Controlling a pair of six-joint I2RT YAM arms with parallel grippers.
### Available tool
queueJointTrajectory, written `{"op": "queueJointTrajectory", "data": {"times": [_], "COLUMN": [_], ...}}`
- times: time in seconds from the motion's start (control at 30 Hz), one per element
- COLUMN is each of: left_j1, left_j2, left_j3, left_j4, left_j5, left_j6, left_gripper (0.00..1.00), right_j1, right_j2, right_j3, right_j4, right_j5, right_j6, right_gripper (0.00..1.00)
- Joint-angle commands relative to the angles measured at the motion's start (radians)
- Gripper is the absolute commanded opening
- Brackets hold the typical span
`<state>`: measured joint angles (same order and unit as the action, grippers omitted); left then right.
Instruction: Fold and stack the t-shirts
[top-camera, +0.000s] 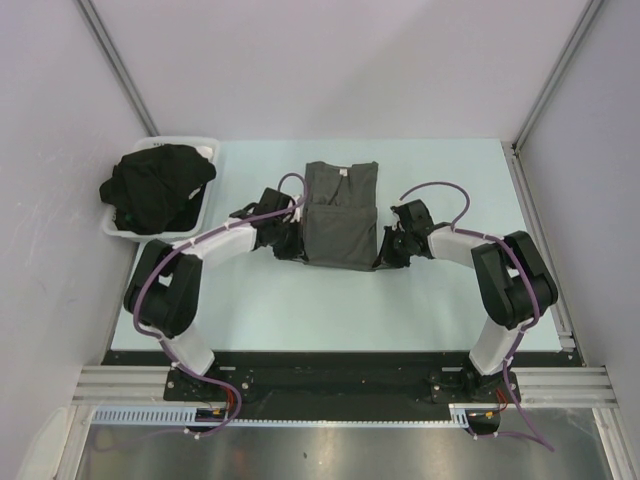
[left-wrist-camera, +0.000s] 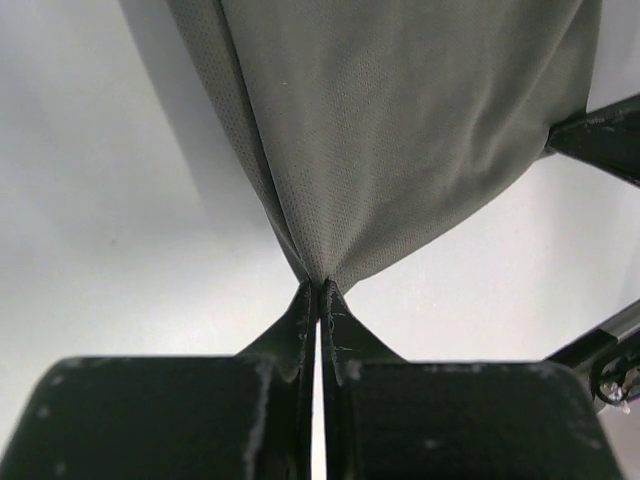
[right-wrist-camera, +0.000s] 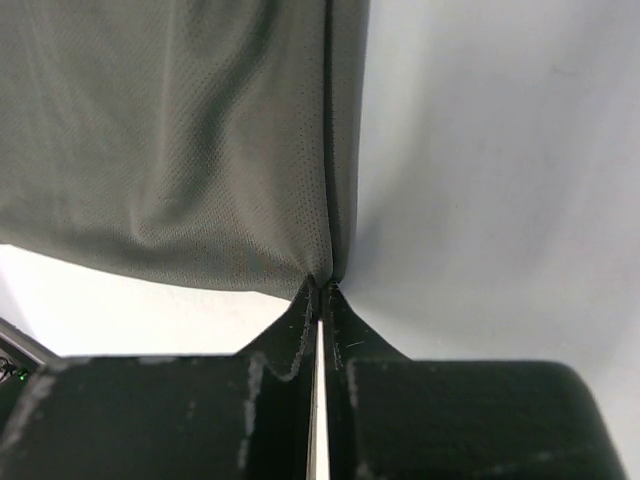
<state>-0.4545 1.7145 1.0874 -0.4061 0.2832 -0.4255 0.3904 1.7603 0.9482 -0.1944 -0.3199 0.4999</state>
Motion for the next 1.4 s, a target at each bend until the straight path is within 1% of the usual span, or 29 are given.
{"op": "queueJointTrajectory", "data": {"times": [0.0,0.13,0.4,0.57,0.7,0.8,0.9,1.0,1.1,1.23,1.27,1.37], "left_j1": [-0.016,-0.041,-0.127,-0.176,-0.188,-0.188,-0.187,-0.187,-0.178,-0.153,-0.145,-0.113], "left_j2": [-0.11,-0.17,-0.315,-0.449,-0.538,-0.564,-0.54,-0.494,-0.439,-0.34,-0.322,-0.267], "left_j3": [-0.058,-0.119,-0.247,-0.316,-0.314,-0.267,-0.198,-0.129,-0.06,0.075,0.094,0.143], "left_j4": [-0.014,-0.013,-0.019,-0.045,-0.091,-0.128,-0.154,-0.161,-0.157,-0.183,-0.189,-0.189], "left_j5": [-0.004,0.001,-0.013,-0.032,-0.059,-0.094,-0.13,-0.163,-0.194,-0.228,-0.236,-0.236], "left_j6": [-0.008,-0.028,-0.105,-0.16,-0.17,-0.153,-0.124,-0.091,-0.052,0.034,0.042,0.053], "left_gripper": [0.0,0.0,0.0,0.0,0.0,0.0,0.0,0.0,0.0,0.0,0.0,0.0], "right_j1": [0.013,0.039,0.117,0.191,0.205,0.185,0.151,0.125,0.096,0.053,0.047,0.015], "right_j2": [-0.033,-0.062,-0.235,-0.358,-0.476,-0.519,-0.507,-0.467,-0.404,-0.302,-0.259,-0.173], "right_j3": [-0.003,-0.011,-0.104,-0.138,-0.143,-0.138,-0.105,-0.034,0.064,0.181,0.228,0.297], "right_j4": [-0.08,-0.128,-0.194,-0.269,-0.309,-0.306,-0.307,-0.312,-0.31,-0.301,-0.303,-0.307], "right_j5": [0.004,-0.005,0.024,0.071,0.097,0.104,0.1,0.108,0.105,0.081,0.081,0.068], "right_j6": [-0.02,-0.014,0.052,0.1,0.141,0.15,0.14,0.105,0.059,0.013,-0.009,-0.038], "right_gripper": [0.0,0.0,0.0,0.0,0.0,0.0,0.0,0.0,0.0,0.0,0.0,0.0]}}
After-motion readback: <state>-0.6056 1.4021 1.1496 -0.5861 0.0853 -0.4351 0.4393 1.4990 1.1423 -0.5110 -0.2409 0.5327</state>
